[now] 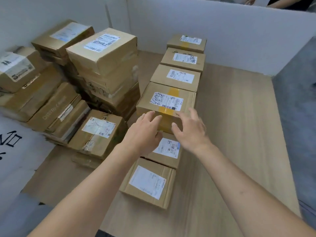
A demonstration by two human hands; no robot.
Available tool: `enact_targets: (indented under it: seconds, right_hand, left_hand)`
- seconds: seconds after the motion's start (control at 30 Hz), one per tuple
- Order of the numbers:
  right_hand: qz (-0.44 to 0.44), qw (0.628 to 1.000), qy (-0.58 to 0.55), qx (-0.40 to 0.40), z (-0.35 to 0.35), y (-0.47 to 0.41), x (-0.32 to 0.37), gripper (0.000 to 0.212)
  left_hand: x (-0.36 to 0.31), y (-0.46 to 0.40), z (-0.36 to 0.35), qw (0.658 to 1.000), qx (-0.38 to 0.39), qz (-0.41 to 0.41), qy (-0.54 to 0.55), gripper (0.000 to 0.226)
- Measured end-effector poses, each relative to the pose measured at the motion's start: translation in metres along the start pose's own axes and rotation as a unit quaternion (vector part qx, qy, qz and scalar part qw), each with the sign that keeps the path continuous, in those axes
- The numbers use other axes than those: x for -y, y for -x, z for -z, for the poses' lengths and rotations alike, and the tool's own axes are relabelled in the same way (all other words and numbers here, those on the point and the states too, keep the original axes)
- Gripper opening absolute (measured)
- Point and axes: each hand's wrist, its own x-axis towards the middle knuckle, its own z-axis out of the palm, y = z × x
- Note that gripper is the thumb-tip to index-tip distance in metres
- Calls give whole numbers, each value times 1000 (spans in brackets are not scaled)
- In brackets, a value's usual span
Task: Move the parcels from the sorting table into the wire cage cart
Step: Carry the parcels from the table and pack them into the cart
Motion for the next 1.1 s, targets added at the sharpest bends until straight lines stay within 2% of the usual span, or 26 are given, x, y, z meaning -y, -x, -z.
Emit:
enact_targets:
  seconds: [0.2, 0.43, 0.57, 0.67, 0.73, 0.83, 0.93, 1.03, 1.1]
  right_hand:
    - [-43, 999, -20, 0, -7, -40, -11, 54]
    - [-90, 993, -79, 10, -9, -54, -9, 41]
    - [-95, 993, -76, 6, -16, -35, 4, 35]
    - [-78, 994, -71, 5, -25, -24, 11, 29]
    - [-59, 997, -44, -27, -30, -29, 11, 30]
    - [-43, 995, 53, -80, -35, -54, -3, 50]
    - [-36, 998, 44, -33, -37, -73, -19, 63]
    - [-23, 998, 26, -42, -38, -68, -24, 56]
    - [-29, 999, -6, -20, -37, -58, -23, 53]
  left_hand:
    - [5, -42, -11, 1000, 9, 11, -13, 59]
    - [12, -55, -35, 998, -32, 21, -57, 51]
    - [17, -47, -43, 993, -71, 74, -60, 46]
    - [20, -38, -48, 988, -91, 122, -29, 43]
    - [21, -31, -50, 985, -90, 144, 0, 46]
    - [15, -25, -49, 974, -72, 204, 63, 52]
    - [10, -24, -47, 958, -36, 249, 137, 54]
    - [8, -22, -50, 943, -1, 250, 218, 61]
    - [8, -17, -54, 931, 4, 254, 262, 65]
